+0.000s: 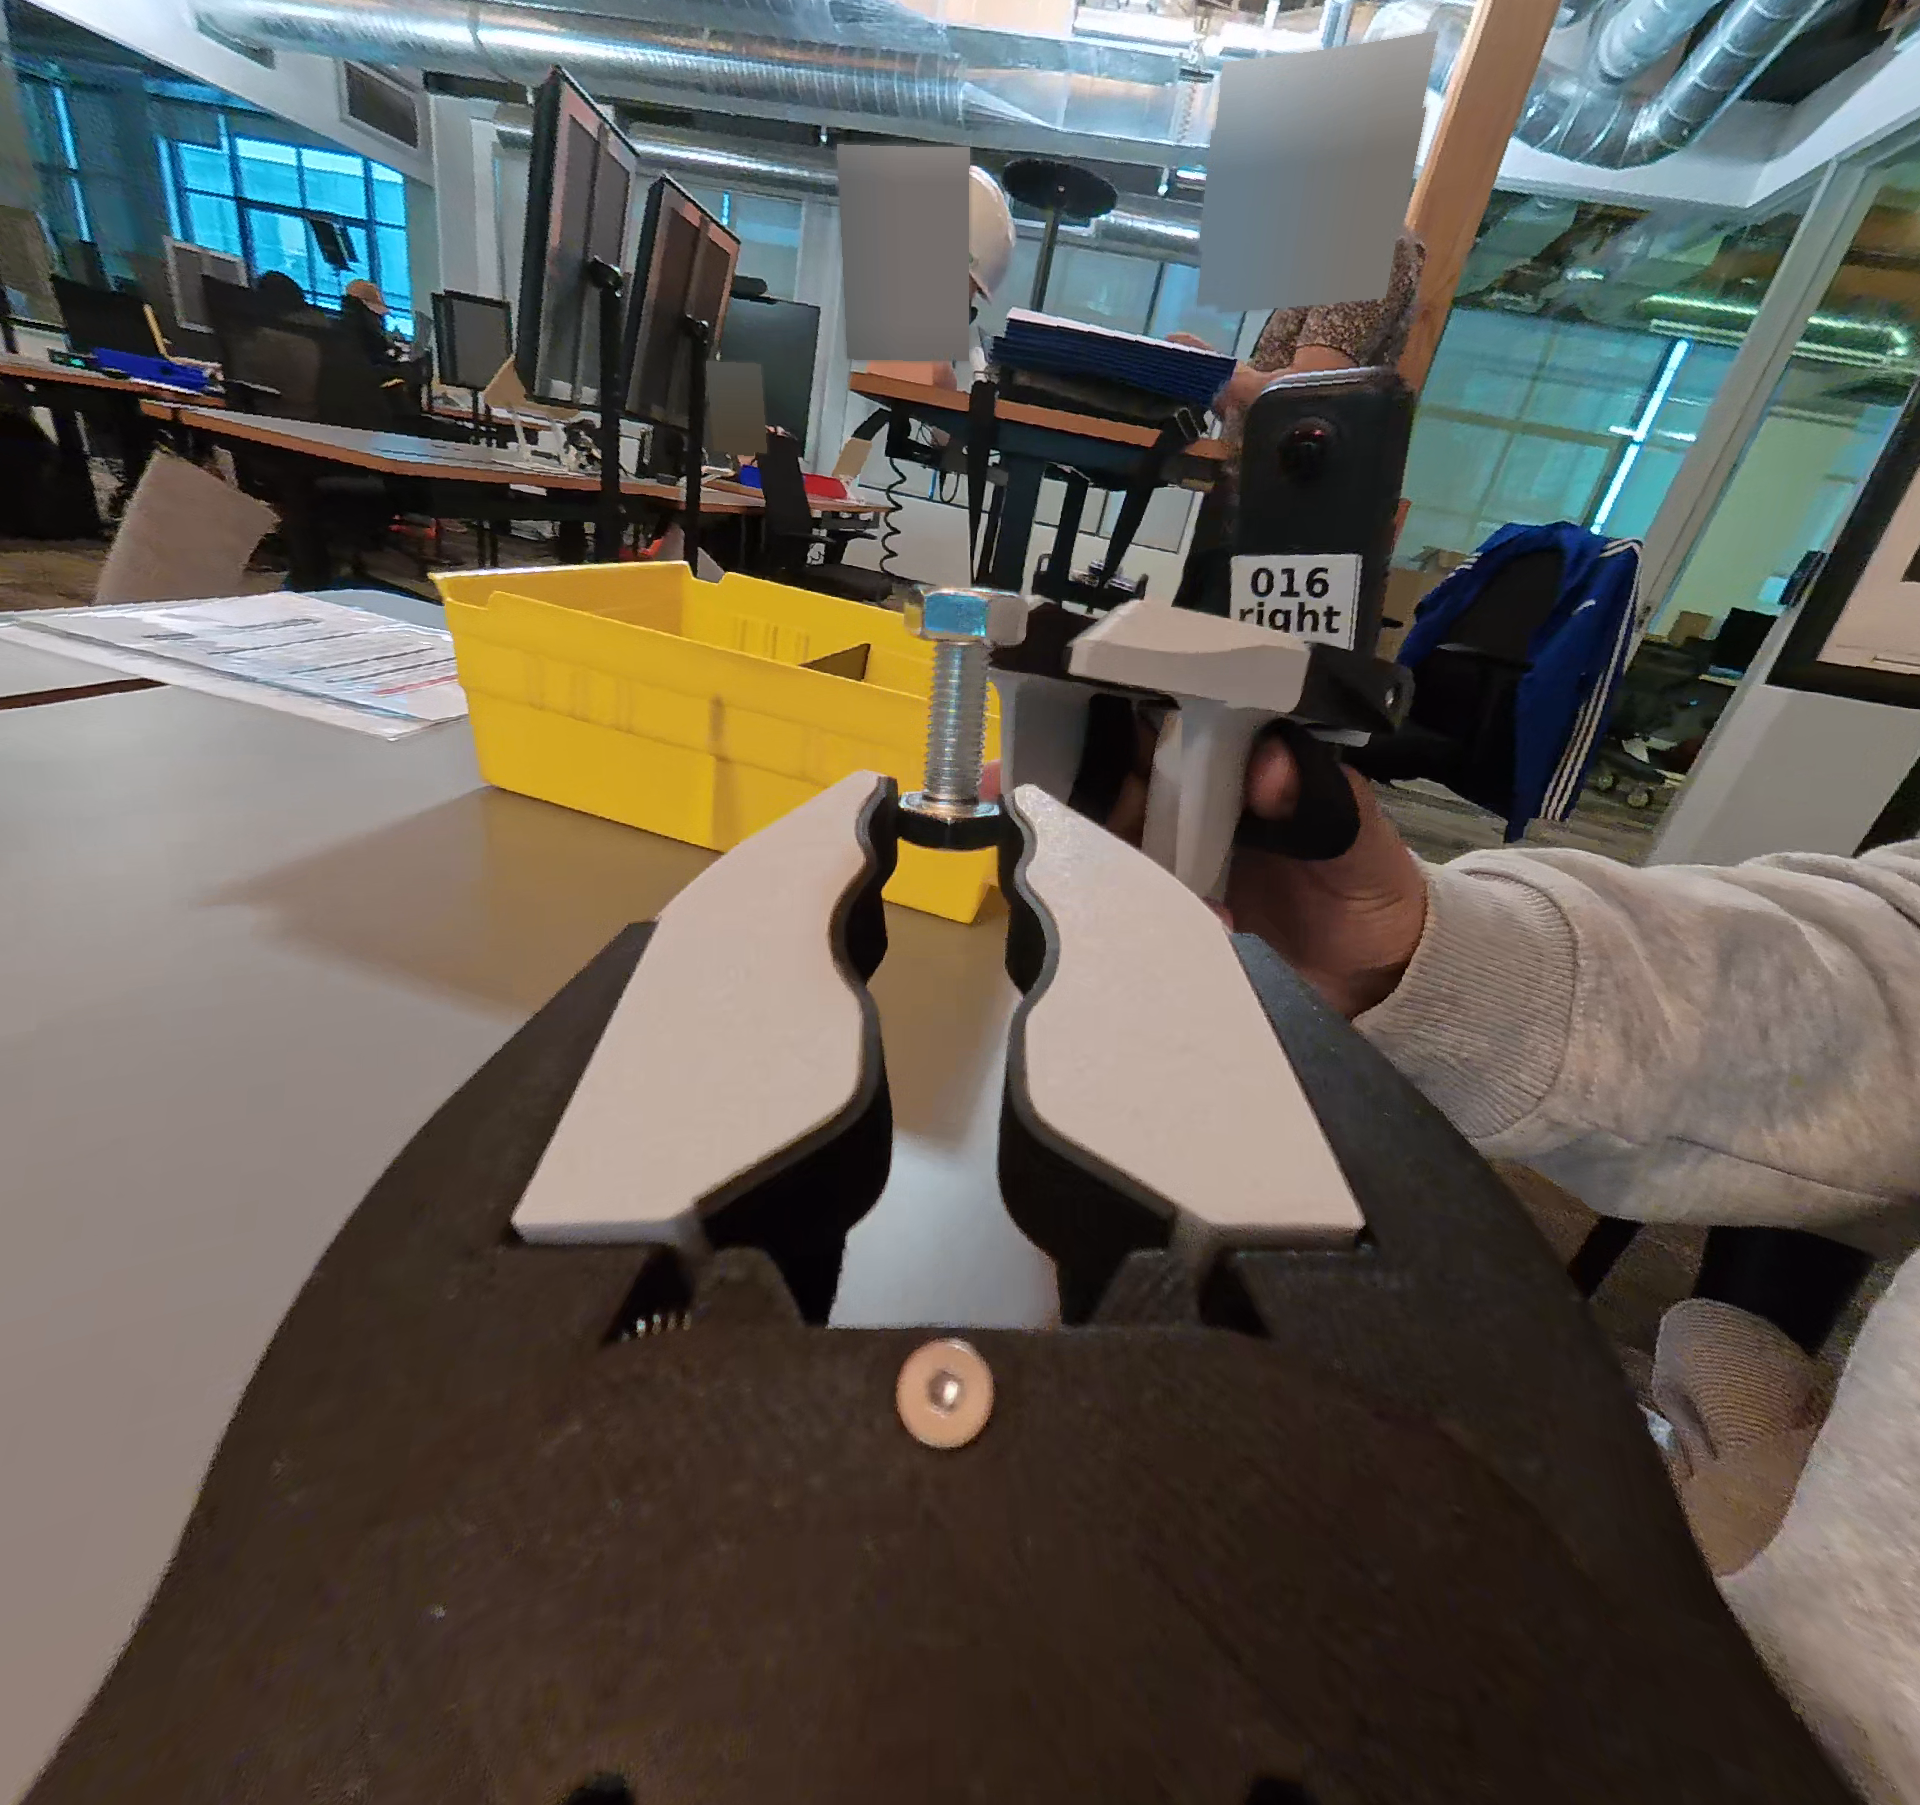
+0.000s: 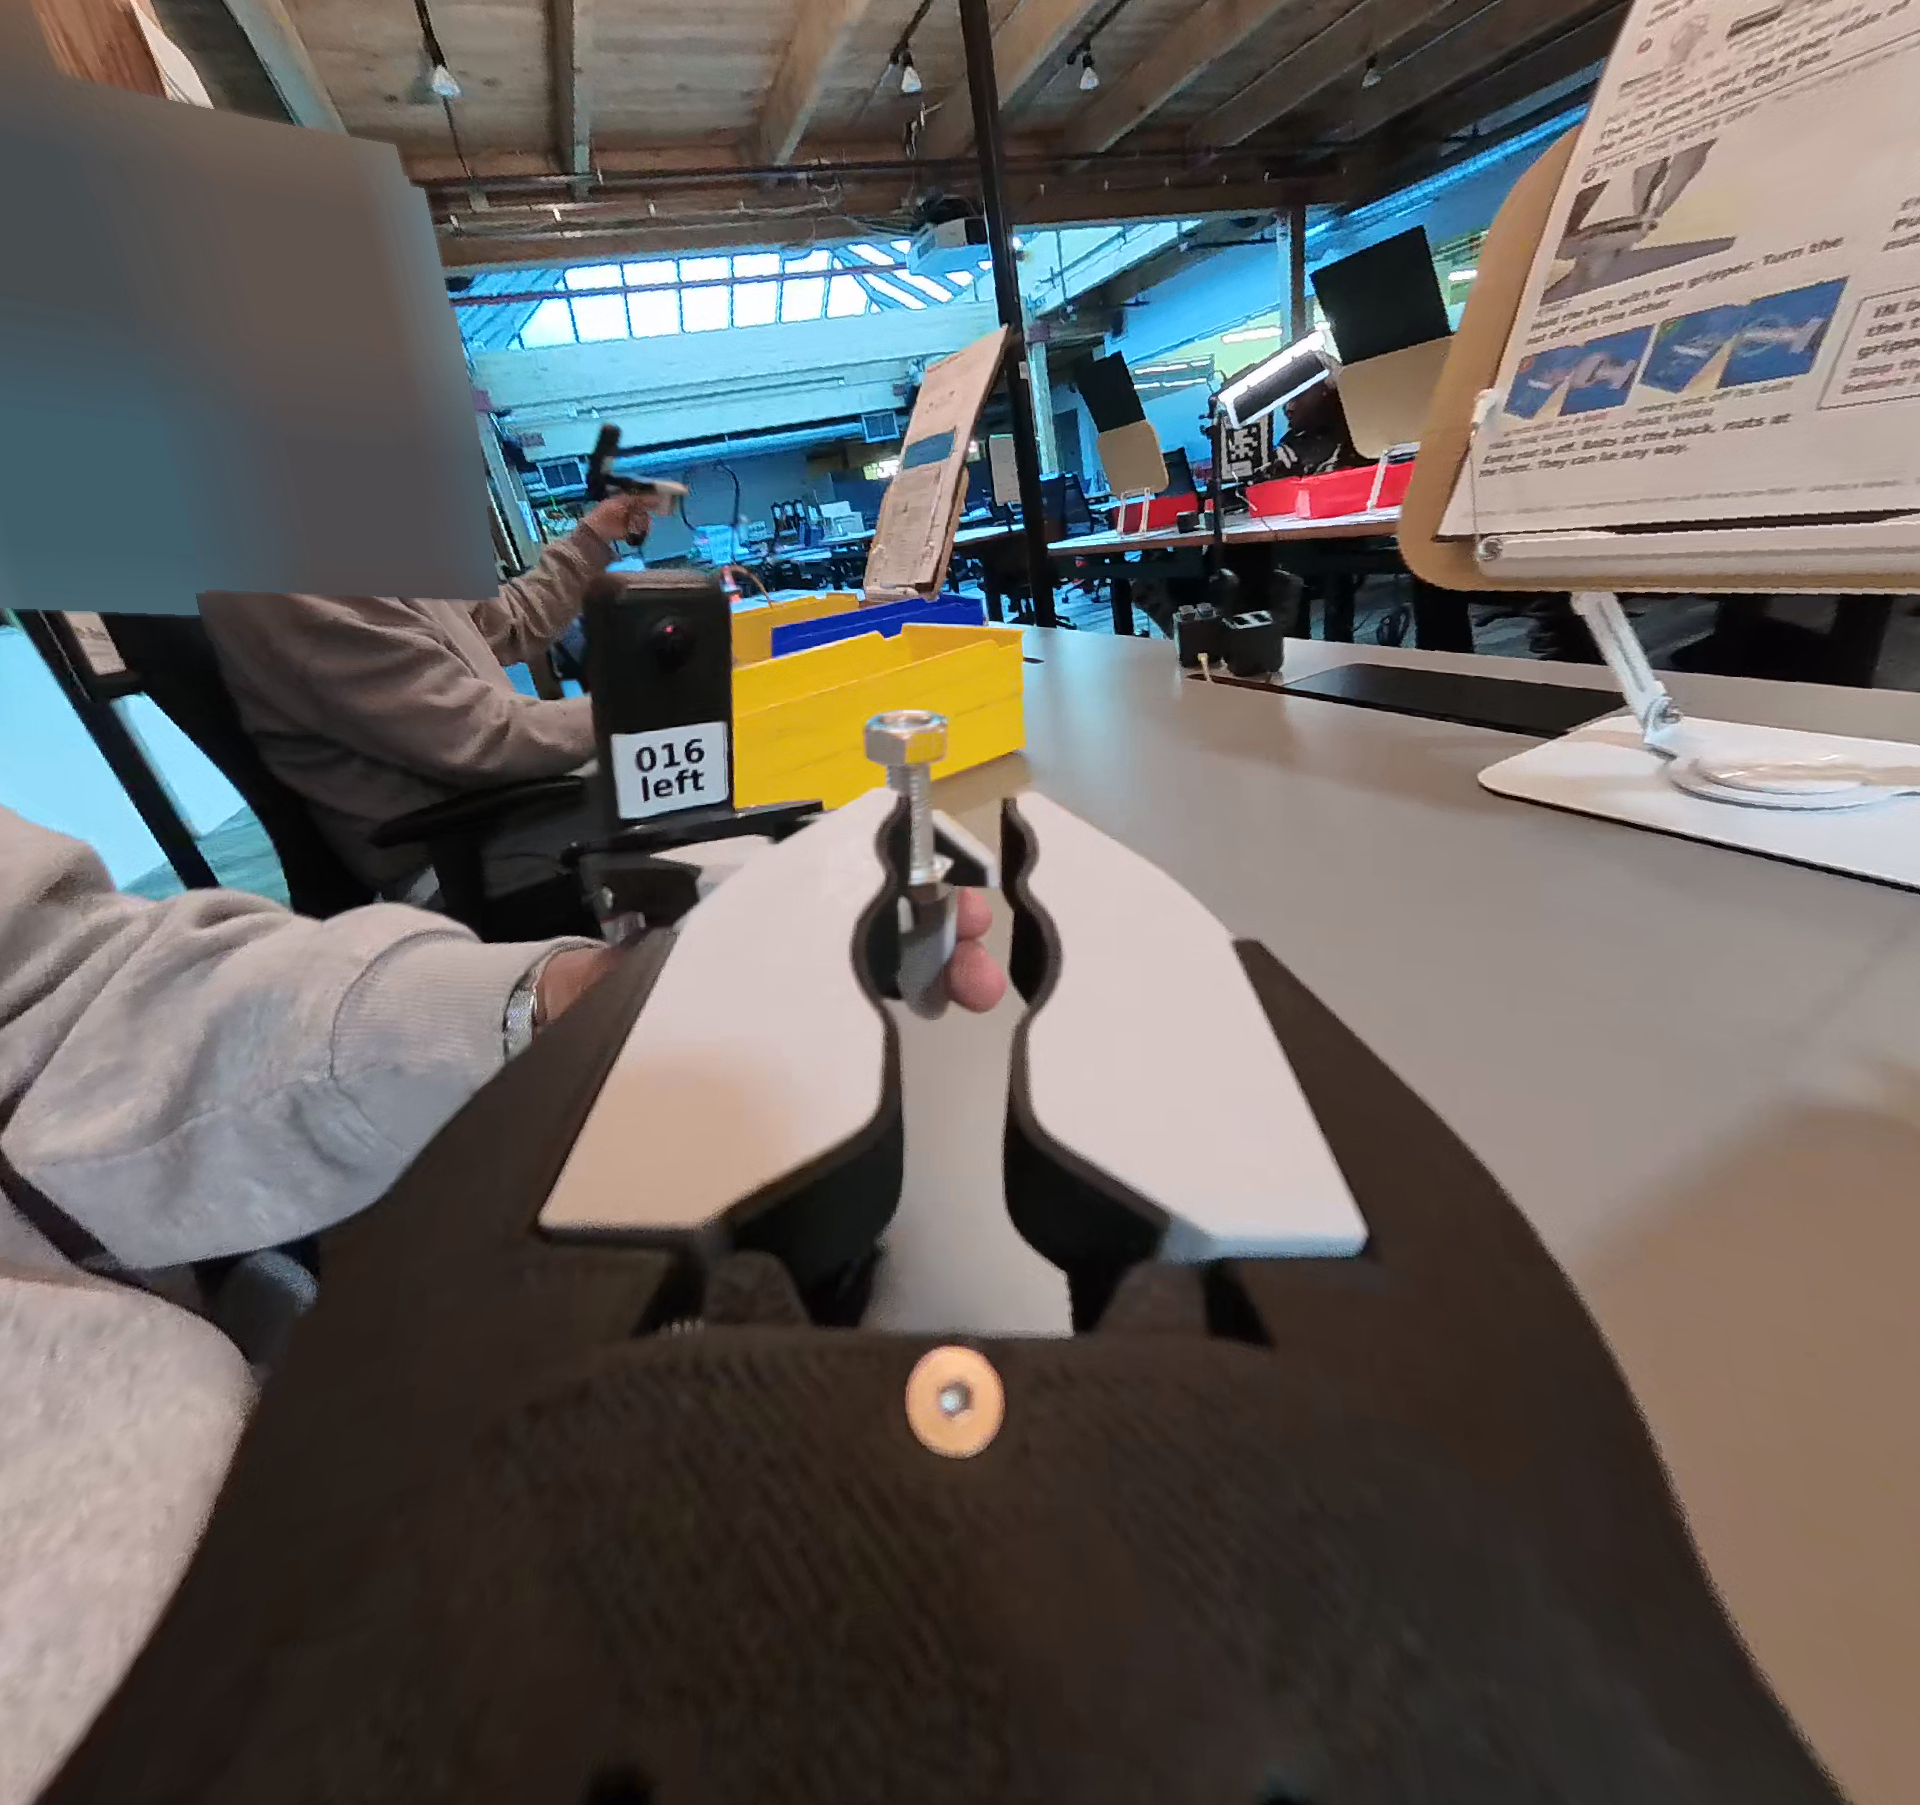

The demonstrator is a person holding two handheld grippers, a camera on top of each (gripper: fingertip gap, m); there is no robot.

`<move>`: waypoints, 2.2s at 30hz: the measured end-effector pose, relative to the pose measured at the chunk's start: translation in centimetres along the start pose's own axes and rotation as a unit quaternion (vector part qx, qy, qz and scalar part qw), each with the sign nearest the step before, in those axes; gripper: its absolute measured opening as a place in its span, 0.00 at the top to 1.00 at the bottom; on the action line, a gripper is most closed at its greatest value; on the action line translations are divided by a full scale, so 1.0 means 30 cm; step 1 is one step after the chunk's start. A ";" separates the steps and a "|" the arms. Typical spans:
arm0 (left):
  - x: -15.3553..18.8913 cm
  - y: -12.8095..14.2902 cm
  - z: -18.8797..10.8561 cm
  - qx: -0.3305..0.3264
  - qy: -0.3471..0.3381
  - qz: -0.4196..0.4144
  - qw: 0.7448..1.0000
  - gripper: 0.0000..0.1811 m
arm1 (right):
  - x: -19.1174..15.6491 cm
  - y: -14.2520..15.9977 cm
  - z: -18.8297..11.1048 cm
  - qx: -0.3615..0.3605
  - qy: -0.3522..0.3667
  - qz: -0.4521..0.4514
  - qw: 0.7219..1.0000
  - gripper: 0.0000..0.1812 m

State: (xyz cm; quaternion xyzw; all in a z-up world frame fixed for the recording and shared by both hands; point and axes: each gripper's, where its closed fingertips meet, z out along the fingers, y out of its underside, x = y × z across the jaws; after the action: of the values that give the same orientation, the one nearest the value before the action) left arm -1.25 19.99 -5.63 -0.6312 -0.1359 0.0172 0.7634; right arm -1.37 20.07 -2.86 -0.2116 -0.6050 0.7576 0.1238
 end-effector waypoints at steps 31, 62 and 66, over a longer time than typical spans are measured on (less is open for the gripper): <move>-0.037 -0.040 -0.166 0.036 -0.083 -0.006 0.996 0.90 | -0.067 -0.001 0.135 0.025 -0.109 0.069 0.991 0.82; -0.017 0.034 -0.077 -0.025 -0.049 -0.022 0.998 0.90 | -0.070 0.072 0.150 -0.033 -0.091 0.050 0.994 0.84; -0.008 0.041 -0.039 -0.028 -0.032 -0.022 0.999 0.90 | -0.043 0.058 0.108 -0.028 -0.049 0.019 0.998 0.81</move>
State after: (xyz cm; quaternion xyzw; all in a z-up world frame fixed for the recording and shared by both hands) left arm -1.04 19.08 -7.07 -0.6482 -0.1745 0.0173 0.7410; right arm -1.66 16.29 -3.75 -0.1887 -0.6273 0.7519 0.0735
